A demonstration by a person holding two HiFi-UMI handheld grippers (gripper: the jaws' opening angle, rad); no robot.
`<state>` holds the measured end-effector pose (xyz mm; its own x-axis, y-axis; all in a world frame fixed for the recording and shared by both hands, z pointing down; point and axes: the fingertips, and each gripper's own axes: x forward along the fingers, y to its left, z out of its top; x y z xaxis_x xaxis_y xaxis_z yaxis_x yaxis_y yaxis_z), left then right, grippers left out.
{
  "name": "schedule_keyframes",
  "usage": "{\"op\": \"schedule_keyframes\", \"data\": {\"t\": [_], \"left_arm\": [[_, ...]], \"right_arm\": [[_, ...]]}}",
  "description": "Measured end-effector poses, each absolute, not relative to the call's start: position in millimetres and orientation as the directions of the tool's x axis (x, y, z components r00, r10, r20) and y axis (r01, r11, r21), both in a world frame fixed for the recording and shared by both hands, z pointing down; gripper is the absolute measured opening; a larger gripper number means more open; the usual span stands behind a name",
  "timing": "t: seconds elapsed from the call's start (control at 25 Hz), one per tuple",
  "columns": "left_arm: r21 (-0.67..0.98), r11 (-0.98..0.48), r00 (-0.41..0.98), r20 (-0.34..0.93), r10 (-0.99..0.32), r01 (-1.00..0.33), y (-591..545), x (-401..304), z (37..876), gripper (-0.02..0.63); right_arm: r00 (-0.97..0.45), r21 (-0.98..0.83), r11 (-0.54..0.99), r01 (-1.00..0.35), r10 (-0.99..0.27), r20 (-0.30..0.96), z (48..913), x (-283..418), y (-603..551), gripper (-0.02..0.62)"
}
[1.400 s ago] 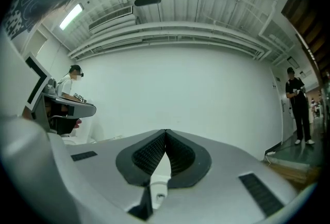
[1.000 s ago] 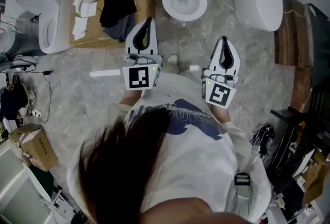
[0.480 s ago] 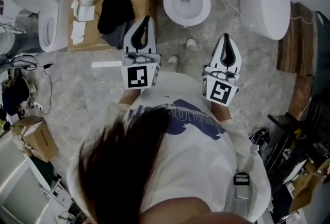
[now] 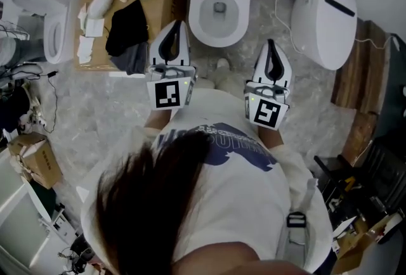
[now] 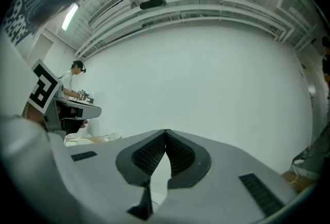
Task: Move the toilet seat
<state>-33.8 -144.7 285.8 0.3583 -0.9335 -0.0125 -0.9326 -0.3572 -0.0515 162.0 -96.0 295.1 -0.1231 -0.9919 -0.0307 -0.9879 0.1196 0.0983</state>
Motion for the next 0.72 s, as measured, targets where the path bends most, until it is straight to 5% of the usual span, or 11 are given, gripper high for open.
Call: {"op": "schedule_keyframes", "data": {"t": [0.72], "left_arm": [[-0.048,-0.333,0.32,0.176,-0.931,-0.942,-208.6,-37.6,349.6,-0.002]], "right_arm": [[-0.159,0.057,0.164,-0.985,-0.983,0.089,347.0,177.5,-170.7,0.012]]}}
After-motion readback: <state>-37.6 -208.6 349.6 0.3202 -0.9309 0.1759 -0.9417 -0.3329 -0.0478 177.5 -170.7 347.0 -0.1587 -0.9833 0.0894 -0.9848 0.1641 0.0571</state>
